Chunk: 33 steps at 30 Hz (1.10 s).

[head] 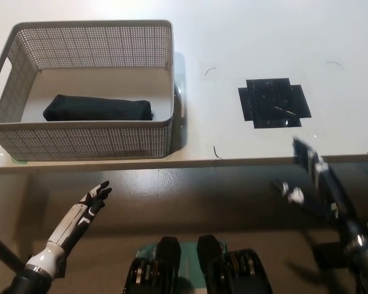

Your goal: Use the right hand to pick up the pencil case on the right hand side and put it into a grey container on the left side

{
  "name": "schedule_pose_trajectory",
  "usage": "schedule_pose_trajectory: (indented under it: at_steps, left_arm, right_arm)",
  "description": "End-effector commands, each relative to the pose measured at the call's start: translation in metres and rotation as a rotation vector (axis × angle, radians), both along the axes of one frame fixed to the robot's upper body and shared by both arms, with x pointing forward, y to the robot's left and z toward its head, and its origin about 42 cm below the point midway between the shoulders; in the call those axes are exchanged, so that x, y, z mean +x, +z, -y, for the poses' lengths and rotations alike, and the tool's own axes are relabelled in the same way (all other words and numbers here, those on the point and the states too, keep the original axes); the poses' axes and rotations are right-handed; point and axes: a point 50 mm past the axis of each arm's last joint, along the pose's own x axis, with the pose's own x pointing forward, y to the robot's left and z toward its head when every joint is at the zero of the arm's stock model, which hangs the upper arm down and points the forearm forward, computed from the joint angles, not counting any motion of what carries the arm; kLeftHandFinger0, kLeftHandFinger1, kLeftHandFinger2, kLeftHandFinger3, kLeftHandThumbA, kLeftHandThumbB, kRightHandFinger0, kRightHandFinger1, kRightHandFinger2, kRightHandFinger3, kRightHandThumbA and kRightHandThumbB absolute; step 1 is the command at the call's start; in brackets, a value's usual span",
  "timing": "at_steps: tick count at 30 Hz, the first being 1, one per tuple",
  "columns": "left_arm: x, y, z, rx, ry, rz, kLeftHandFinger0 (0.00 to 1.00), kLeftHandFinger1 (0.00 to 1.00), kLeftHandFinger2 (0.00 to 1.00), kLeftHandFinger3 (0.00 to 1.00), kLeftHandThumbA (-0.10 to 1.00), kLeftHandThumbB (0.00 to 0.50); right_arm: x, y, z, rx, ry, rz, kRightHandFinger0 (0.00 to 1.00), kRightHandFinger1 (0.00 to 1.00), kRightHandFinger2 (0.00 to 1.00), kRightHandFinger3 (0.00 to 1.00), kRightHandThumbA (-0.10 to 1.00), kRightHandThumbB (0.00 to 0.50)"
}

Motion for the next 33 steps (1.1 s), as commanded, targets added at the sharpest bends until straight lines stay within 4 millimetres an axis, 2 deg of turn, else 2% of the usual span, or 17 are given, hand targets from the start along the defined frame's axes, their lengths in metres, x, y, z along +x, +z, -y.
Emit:
schedule_pose_trajectory:
  at_steps: [1,3,4,8,10,17,21,23,33]
  left_arm:
    - [0.004,0.017,-0.022,0.015,0.062,0.091,1.0,1.0,1.0,1.0,1.0,0.451]
    - [0.005,0.019,-0.025,0.024,0.07,0.096,1.0,1.0,1.0,1.0,1.0,0.456]
    - [0.006,0.02,-0.026,0.012,0.072,0.096,1.0,1.0,1.0,1.0,1.0,0.454]
    - [0.02,0.03,-0.027,-0.019,0.078,0.119,1.0,1.0,1.0,1.0,1.0,0.447]
    - [0.022,0.032,-0.026,-0.032,0.082,0.126,1.0,1.0,1.0,1.0,1.0,0.445]
    - [0.017,0.03,-0.027,-0.037,0.097,0.129,1.0,1.0,1.0,1.0,1.0,0.434]
    - [0.019,0.031,-0.027,-0.031,0.097,0.131,1.0,1.0,1.0,1.0,1.0,0.436]
    - [0.02,0.032,-0.027,-0.029,0.096,0.133,1.0,1.0,1.0,1.0,1.0,0.436]
    - [0.025,0.041,-0.027,-0.008,0.083,0.141,1.0,1.0,1.0,1.0,1.0,0.442]
  right_arm:
    - [-0.022,0.0,0.011,0.218,0.04,0.1,1.0,1.0,1.0,1.0,1.0,0.456]
    - [-0.028,-0.012,0.014,0.186,0.029,0.075,1.0,1.0,1.0,1.0,1.0,0.447]
    - [-0.03,-0.019,0.017,0.178,0.033,0.061,1.0,1.0,1.0,1.0,1.0,0.421]
    - [-0.019,-0.029,0.027,0.194,0.041,0.038,1.0,1.0,1.0,1.0,1.0,0.341]
    - [-0.016,-0.036,0.033,0.181,0.04,0.021,1.0,1.0,1.0,1.0,1.0,0.321]
    - [-0.007,-0.046,0.039,0.211,0.049,-0.015,1.0,1.0,1.0,1.0,1.0,0.347]
    - [-0.006,-0.048,0.041,0.246,0.044,-0.025,1.0,1.0,1.0,1.0,1.0,0.341]
    - [-0.005,-0.05,0.042,0.255,0.042,-0.026,1.0,1.0,1.0,1.0,1.0,0.317]
    - [-0.003,-0.05,0.041,0.253,0.036,-0.008,1.0,1.0,1.0,1.0,1.0,0.324]
